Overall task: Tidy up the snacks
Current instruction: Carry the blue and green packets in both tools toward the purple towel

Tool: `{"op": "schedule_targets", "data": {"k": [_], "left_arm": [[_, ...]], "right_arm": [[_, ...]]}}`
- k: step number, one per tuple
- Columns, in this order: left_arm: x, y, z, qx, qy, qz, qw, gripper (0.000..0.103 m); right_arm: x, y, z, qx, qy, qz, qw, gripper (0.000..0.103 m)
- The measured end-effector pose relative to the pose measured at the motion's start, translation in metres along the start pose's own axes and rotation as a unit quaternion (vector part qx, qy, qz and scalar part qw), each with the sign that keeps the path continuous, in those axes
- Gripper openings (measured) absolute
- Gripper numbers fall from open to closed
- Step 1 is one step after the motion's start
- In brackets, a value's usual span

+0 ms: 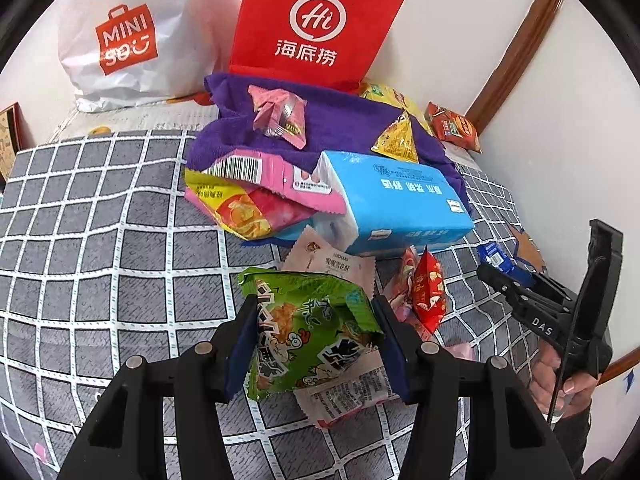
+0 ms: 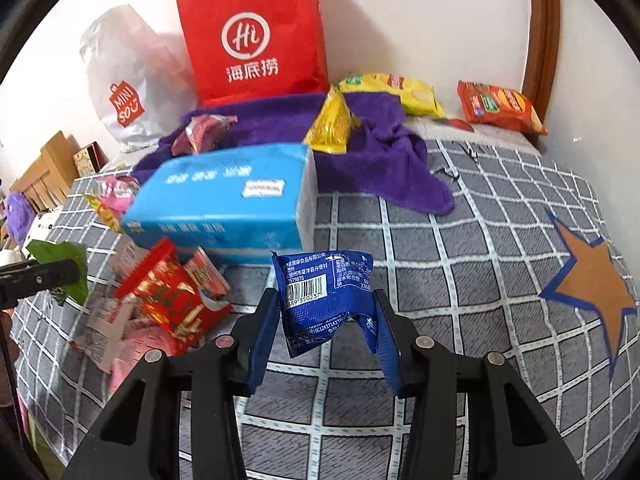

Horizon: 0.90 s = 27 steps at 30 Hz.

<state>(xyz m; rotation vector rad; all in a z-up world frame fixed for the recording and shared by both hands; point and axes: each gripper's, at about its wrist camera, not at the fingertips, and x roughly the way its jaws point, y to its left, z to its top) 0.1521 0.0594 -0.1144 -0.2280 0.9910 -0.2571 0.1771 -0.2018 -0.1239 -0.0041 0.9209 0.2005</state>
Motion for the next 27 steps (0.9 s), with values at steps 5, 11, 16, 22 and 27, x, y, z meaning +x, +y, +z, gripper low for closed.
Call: {"op": "schedule_targets", "data": {"k": [5, 11, 16, 22, 27], "left_arm": [[-0.008, -0.001, 0.005, 0.001, -0.006, -0.001, 1.0000, 0.053], [-0.014, -0.004, 0.010, 0.005, -0.009, -0.004, 0.9999, 0.053], [-0.020, -0.007, 0.014, 0.008, -0.015, -0.003, 0.9998, 0.053], [-0.028, -0.008, 0.019, 0.009, -0.022, 0.004, 0.9997, 0.053], [-0.032, -0.008, 0.023, 0.007, -0.026, 0.003, 0.9996, 0.053]], "right_arm": [[-0.011, 0.007, 0.009, -0.008, -0.010, -0.002, 1.000, 0.046], [-0.020, 0.011, 0.018, -0.012, -0.015, -0.001, 1.000, 0.046], [-0.025, 0.013, 0.023, -0.016, -0.018, -0.004, 1.000, 0.046], [-0.031, 0.013, 0.030, -0.012, -0.024, -0.007, 1.000, 0.046], [-0.037, 0.014, 0.038, -0.014, -0.030, -0.012, 0.999, 0.046]]}}
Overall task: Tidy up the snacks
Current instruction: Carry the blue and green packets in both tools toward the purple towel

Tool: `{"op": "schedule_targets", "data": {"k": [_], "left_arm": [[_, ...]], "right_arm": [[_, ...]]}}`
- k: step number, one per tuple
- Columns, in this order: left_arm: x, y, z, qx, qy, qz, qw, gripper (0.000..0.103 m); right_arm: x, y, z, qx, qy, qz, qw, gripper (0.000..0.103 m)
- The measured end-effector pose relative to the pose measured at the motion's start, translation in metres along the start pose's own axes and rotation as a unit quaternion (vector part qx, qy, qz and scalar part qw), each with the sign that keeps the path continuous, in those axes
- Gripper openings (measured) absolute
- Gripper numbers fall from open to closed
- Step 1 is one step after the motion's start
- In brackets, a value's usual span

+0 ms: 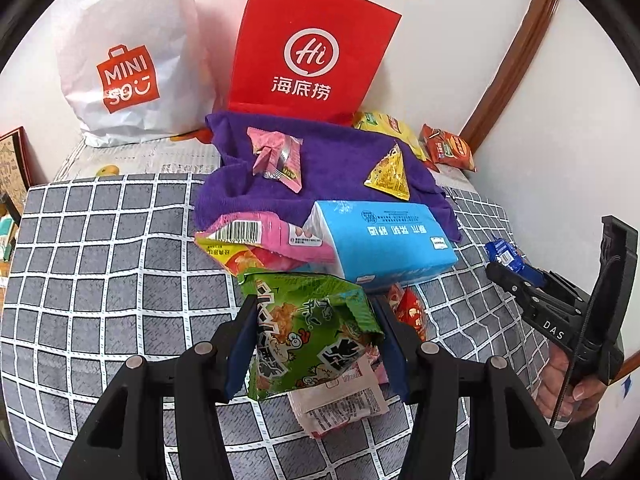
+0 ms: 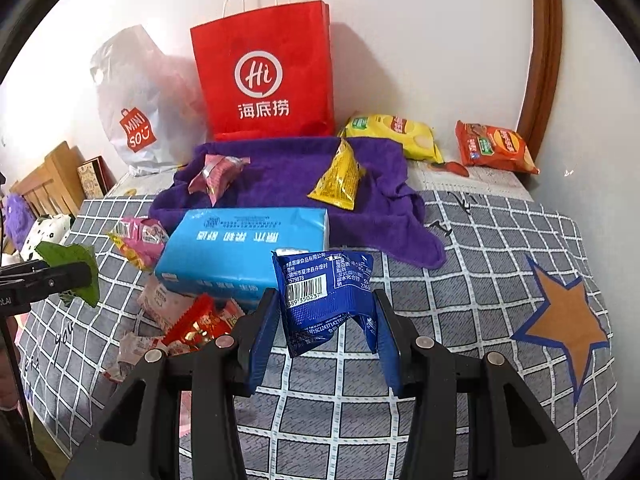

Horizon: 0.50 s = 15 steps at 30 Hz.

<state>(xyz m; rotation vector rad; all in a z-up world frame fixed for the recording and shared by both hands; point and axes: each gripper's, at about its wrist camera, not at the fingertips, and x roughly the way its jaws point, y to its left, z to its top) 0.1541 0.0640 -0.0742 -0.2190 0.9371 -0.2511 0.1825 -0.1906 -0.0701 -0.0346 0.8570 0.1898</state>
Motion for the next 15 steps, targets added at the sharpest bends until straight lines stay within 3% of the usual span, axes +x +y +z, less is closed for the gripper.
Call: {"op": "schedule_targets", "data": {"k": [15], "left_arm": [[-0.005, -0.002, 0.012, 0.004, -0.009, 0.001, 0.9999, 0.053]], "right_arm": [[-0.011, 0.000, 0.016, -0.002, -0.014, -0.006, 1.000, 0.046]]}}
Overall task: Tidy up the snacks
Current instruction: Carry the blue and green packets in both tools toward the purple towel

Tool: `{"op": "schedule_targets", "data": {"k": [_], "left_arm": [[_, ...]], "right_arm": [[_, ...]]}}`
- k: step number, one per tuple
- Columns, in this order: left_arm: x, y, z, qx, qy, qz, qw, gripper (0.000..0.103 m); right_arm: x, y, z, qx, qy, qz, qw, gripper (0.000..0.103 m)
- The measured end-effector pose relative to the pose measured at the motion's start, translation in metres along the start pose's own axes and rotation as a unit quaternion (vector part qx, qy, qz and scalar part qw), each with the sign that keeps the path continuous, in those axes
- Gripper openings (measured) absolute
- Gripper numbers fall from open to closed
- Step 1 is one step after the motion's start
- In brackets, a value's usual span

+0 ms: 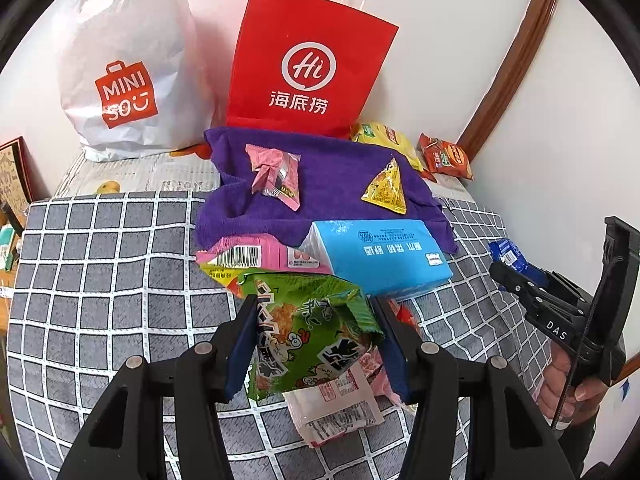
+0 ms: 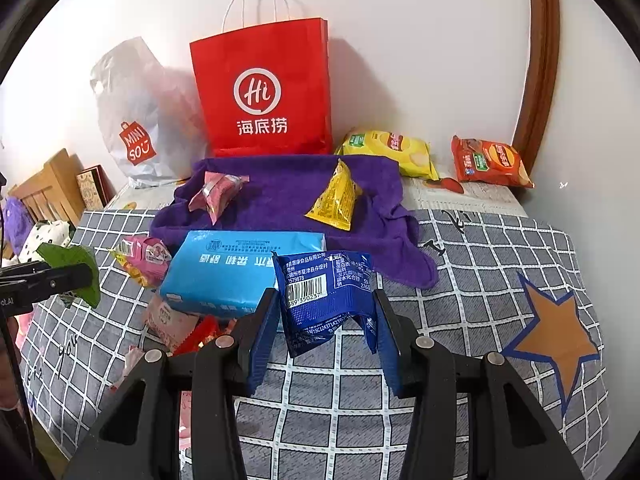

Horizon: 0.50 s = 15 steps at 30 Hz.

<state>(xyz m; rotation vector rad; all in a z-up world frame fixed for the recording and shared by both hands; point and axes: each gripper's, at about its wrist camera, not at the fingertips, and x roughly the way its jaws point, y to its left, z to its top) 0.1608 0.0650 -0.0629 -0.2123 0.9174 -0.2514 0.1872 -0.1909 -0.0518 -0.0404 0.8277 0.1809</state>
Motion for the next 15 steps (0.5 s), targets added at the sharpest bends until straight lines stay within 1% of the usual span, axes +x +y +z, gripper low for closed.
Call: {"op": "schedule_targets", "data": {"k": [5, 15], "left_arm": [[0.001, 0.000, 0.005, 0.002, -0.003, -0.002, 1.0000, 0.053], [0.002, -0.003, 0.027, 0.011, -0.009, -0.003, 0.9999, 0.053]], "right_arm": [[-0.001, 0.000, 0.007, -0.001, -0.004, -0.001, 1.000, 0.046], [0.005, 0.004, 0.026, -0.008, -0.013, -0.002, 1.000, 0.046]]}}
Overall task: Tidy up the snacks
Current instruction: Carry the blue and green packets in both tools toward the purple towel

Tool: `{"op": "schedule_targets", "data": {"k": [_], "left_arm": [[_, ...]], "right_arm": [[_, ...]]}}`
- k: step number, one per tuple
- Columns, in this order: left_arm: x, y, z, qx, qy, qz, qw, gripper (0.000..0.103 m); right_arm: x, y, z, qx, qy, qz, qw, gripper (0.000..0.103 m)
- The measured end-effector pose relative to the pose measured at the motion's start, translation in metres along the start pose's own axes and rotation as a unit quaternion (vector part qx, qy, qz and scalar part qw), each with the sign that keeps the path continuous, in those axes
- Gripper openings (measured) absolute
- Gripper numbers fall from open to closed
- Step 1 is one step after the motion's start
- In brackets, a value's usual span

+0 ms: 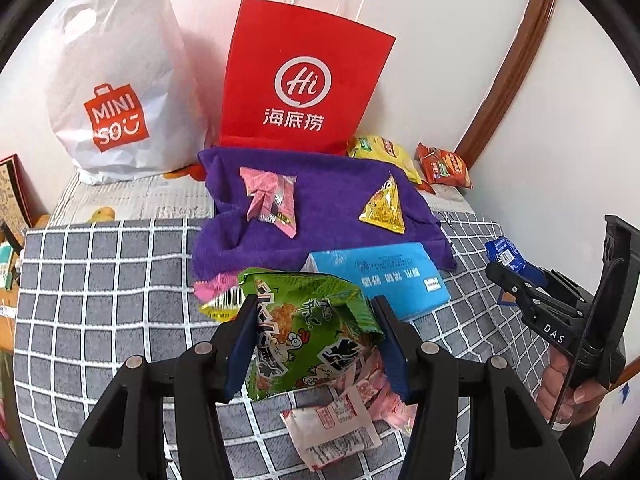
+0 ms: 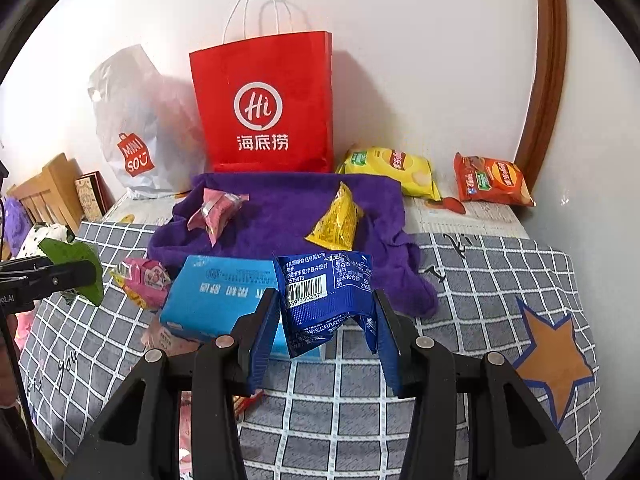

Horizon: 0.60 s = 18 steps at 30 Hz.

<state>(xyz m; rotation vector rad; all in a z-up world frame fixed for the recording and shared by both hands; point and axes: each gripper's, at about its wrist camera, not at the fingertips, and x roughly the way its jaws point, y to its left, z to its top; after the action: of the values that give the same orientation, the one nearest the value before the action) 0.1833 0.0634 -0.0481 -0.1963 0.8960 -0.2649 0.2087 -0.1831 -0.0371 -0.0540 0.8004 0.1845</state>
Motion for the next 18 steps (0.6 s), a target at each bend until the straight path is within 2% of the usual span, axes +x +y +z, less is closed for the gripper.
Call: {"op": "schedule_targets", "data": {"k": [18], "left_arm": [[0.030, 0.006, 0.052, 0.004, 0.008, -0.005, 0.9999, 0.053]], "right_arm": [[0.043, 0.013, 0.042, -0.016, -0.005, 0.008, 1.000, 0.046]]}}
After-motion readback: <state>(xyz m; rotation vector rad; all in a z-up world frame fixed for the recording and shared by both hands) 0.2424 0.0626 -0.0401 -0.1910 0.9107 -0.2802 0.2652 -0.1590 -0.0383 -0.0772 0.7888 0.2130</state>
